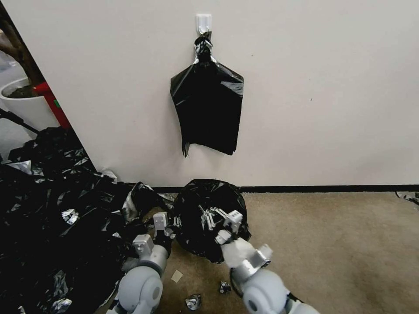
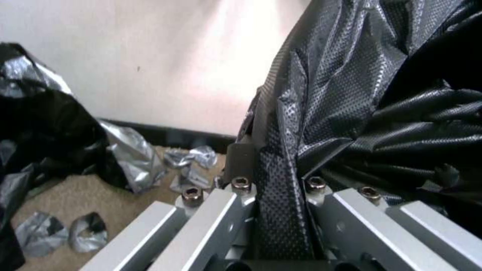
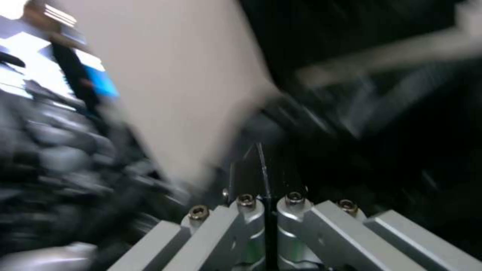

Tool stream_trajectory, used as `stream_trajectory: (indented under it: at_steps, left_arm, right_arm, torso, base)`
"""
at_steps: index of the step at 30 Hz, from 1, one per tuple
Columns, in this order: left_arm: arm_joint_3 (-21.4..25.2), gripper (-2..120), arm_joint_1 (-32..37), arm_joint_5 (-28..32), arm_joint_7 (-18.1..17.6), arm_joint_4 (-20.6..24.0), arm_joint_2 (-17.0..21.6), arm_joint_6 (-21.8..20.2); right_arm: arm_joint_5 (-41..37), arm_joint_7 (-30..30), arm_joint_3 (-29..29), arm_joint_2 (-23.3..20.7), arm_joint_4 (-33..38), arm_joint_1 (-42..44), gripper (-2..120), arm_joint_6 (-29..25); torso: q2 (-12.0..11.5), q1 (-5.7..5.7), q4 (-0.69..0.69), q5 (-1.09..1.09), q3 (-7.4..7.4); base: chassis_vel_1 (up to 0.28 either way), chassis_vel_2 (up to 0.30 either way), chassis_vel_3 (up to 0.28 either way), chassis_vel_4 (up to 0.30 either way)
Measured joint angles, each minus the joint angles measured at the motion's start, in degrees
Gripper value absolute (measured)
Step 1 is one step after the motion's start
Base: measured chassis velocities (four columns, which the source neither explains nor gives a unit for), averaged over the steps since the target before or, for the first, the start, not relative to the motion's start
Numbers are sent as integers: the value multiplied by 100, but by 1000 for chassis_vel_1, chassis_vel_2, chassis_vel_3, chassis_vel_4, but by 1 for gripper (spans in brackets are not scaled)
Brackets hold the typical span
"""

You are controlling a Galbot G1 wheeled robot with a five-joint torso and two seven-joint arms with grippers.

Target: Place a trash bag onto the trash bin.

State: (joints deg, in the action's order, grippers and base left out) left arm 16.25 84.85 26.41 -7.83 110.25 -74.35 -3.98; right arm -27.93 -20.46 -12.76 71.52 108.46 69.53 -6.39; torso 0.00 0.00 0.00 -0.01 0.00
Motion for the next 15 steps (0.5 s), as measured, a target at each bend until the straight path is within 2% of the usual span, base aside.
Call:
stream_trajectory:
  at_steps: [1, 2, 4, 5, 7, 8, 10, 15]
  left_arm:
    - [0, 4, 0, 0, 0, 0, 0, 0]
    - [-2, 4, 28, -39, 16, 0, -8, 43]
    - [0, 4, 119, -235, 93, 22, -23, 210]
    - [0, 4, 119, -235, 93, 22, -23, 210]
    - [18, 4, 157, -400, 182, 22, -23, 348]
    - [18, 4, 157, -400, 182, 22, -23, 348]
    - [64, 4, 207, -698, 408, -30, -15, 630]
    - [94, 4, 231, -1038, 655, -137, -33, 926]
  right_arm:
    - [0, 0, 0, 0, 0, 0, 0, 0]
    - [5, -263, -42, 42, -1, -36, 0, 191]
    - [-36, -1197, -206, 208, -70, -211, 0, 763]
    - [-36, -1197, -206, 208, -70, -211, 0, 763]
    - [-173, -1748, -299, 298, -123, -333, 0, 1015]
    - [-173, -1748, -299, 298, -123, -333, 0, 1015]
    - [-567, -2639, -452, 447, -237, -623, 0, 1449]
    - [-891, -3158, -575, 599, -486, -917, 0, 1794]
  torso:
    - [0, 0, 0, 0, 0]
    - [0, 0, 0, 1, 0]
    - [0, 0, 1, 1, 0]
    - [0, 0, 1, 1, 0]
    - [0, 0, 0, 0, 0]
    - [0, 0, 0, 0, 0]
    - [0, 0, 0, 0, 0]
    - [0, 0, 0, 0, 0]
  base:
    - [0, 0, 0, 0]
    - [0, 0, 0, 0]
    - [0, 0, 0, 0]
    - [0, 0, 0, 0]
    - [0, 0, 0, 0]
    - [0, 0, 0, 0]
    - [0, 0, 0, 0]
    - [0, 0, 0, 0]
